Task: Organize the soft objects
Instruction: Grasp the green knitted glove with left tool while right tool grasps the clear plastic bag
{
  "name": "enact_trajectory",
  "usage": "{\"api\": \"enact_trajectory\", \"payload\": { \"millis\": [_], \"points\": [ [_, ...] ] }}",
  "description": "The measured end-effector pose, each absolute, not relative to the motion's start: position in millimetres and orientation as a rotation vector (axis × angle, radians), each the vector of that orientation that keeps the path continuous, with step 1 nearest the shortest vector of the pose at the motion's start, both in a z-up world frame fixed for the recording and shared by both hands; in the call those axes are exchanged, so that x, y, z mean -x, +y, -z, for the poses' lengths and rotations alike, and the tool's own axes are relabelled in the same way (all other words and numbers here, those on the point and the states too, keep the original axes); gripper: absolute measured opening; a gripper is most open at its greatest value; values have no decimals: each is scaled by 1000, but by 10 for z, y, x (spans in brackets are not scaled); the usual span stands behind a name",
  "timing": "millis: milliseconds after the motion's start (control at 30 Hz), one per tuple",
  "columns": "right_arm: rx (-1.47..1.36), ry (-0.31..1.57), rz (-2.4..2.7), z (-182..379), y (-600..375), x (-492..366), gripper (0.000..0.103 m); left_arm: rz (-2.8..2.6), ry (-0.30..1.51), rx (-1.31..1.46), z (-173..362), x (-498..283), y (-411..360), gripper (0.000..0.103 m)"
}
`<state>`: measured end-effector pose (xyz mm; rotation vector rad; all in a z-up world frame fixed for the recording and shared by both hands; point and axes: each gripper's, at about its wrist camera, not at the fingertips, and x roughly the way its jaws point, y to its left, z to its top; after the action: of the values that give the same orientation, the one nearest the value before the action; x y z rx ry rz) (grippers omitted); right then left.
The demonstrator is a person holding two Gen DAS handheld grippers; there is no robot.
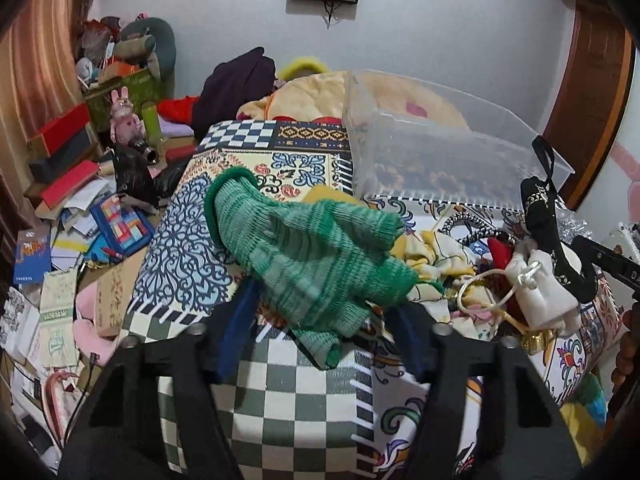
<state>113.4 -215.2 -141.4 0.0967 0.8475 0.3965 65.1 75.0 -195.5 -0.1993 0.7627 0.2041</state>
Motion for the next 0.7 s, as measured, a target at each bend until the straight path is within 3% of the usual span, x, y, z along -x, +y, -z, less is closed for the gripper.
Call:
{"api": "enact_trajectory", "payload": {
  "millis": [67,267,700],
  "points": [
    [-93,848,-411,1411,-2130,-1123,44,-203,759,198,1948,-632,750,44],
    [-96,832,-422,1334,-2099,-1134,24,-187,729,207,1857,-537,746,22],
    [-90,690,-420,915,-2132,-1058,21,-158,552,164,1248,-453,650,20]
  ]
}}
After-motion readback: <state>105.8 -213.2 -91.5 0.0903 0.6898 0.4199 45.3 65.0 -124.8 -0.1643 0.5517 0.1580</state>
